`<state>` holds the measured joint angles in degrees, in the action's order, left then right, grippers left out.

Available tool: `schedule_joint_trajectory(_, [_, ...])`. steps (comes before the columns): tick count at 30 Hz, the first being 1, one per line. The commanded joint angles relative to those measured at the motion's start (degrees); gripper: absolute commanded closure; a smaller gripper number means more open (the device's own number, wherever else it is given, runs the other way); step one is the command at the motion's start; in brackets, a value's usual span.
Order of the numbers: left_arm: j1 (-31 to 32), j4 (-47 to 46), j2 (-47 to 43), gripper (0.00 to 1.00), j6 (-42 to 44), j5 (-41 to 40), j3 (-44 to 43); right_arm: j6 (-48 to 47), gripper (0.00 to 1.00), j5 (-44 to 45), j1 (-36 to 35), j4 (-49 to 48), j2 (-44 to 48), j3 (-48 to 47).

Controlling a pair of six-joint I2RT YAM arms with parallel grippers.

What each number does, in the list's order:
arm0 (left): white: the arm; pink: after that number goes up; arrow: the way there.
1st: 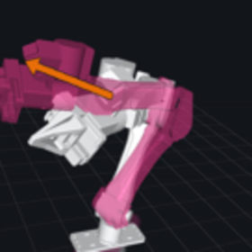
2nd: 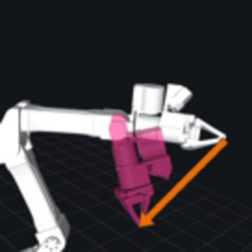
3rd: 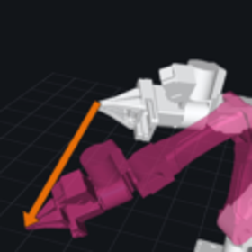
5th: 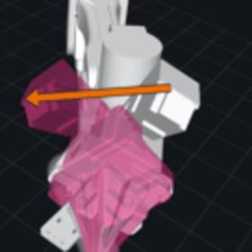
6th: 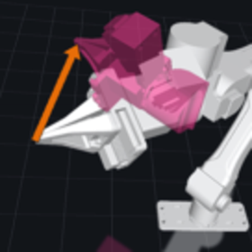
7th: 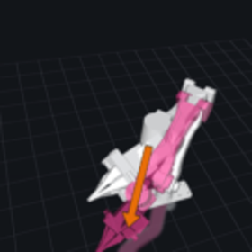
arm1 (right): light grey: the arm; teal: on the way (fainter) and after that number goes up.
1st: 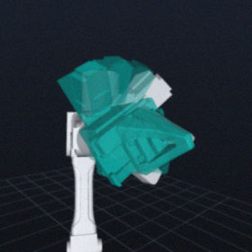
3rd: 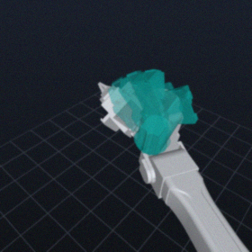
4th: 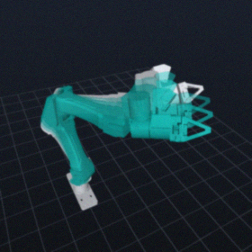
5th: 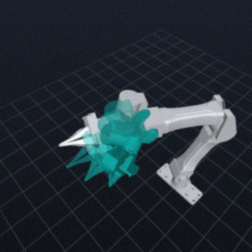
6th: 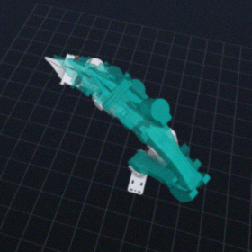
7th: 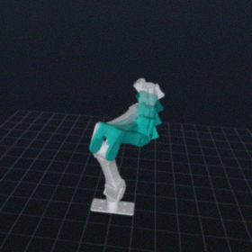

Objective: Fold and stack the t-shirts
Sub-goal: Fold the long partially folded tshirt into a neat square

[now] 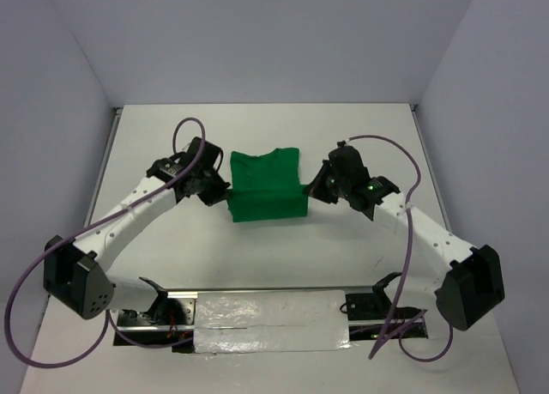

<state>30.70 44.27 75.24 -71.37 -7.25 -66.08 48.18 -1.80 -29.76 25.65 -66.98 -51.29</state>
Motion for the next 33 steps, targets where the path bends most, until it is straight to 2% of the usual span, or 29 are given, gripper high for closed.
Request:
schedule_joint_trajectory(1, [-3.3, -0.3, 4.9, 1.00, 5.3, -2.1, -5.3, -2.5, 1.00, 2.9, 2.2, -3.8, -5.0, -5.7])
schedule_joint_trajectory(7, [-5.6, -2.1, 13.8, 1.00, 8.3, -0.4, -13.8, -2.4, 1.00, 2.5, 3.6, -6.0, -12.4, -10.9])
schedule_joint_trajectory(21, [-10.9, 0.1, 34.8, 1.00, 12.1, 1.7, -36.2, -2.6, 1.00, 0.1, 7.4, -6.2, -27.7, -24.2])
schedule_joint_trajectory(25, [-11.7, 0.1, 39.1, 1.00, 12.1, 2.3, -39.9, -2.6, 1.00, -0.8, 8.6, -6.0, -31.8, -27.7])
schedule_joint_trajectory(31, [-13.1, -1.3, 45.2, 1.00, 12.9, 2.8, -44.2, -2.5, 0.92, -1.8, 9.8, -5.4, -38.7, -33.4])
schedule_joint_trajectory(32, [-13.5, -1.7, 46.8, 1.00, 13.1, 3.1, -44.8, -2.6, 0.87, -1.8, 9.8, -5.4, -39.5, -35.1])
schedule_joint_trajectory(33, [-13.6, -2.9, 47.6, 0.94, 13.5, 3.1, -46.0, -2.6, 0.85, -1.8, 9.9, -5.5, -41.5, -36.0])
